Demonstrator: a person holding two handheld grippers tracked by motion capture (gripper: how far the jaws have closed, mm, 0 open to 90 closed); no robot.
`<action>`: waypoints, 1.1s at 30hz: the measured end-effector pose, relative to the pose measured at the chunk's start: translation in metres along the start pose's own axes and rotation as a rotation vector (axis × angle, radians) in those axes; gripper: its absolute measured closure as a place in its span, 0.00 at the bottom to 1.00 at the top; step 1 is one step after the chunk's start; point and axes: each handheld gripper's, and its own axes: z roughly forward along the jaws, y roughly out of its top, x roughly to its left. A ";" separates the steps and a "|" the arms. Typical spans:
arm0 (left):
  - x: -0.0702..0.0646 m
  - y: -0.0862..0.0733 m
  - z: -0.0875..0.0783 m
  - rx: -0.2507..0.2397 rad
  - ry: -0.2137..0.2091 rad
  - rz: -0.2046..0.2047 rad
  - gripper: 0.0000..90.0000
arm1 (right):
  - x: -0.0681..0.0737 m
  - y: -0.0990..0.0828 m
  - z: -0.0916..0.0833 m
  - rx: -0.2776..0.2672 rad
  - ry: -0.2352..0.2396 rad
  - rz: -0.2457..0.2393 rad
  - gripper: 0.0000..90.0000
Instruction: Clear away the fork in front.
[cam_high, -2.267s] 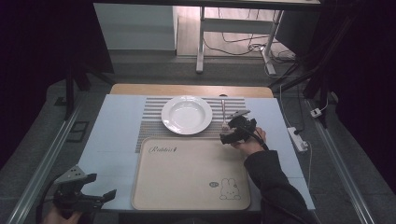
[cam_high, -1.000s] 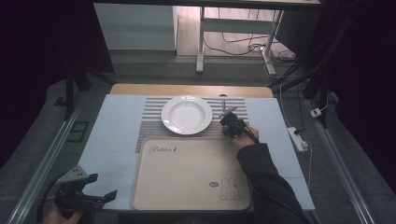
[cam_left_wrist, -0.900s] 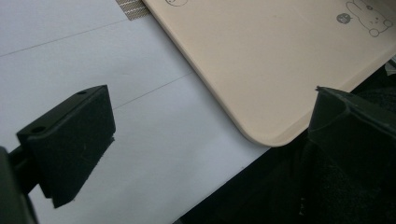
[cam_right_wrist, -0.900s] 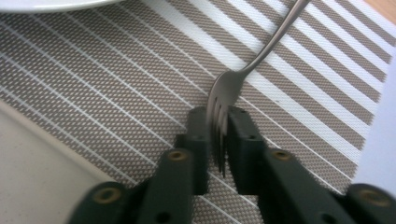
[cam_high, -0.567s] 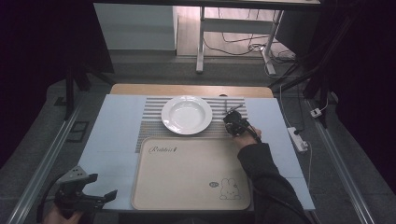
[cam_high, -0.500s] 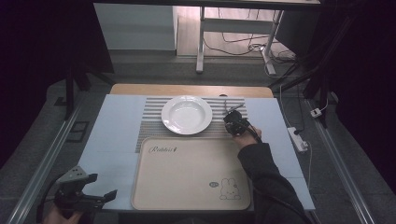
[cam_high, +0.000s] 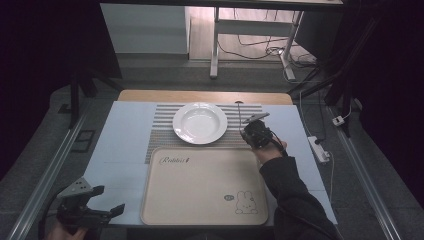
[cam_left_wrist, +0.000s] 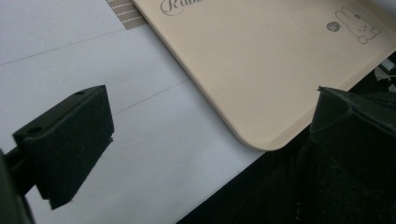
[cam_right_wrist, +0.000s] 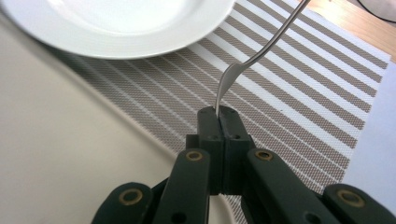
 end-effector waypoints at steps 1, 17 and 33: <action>0.000 0.000 0.000 -0.008 -0.001 0.000 0.00 | 0.001 -0.001 -0.003 -0.005 0.009 -0.004 0.99; -0.001 0.007 0.002 -0.054 -0.051 0.055 0.00 | 0.025 -0.018 -0.044 -0.072 0.132 -0.044 0.99; -0.005 0.020 0.018 -0.063 -0.133 0.095 0.00 | 0.058 -0.038 -0.076 -0.108 0.264 -0.114 0.99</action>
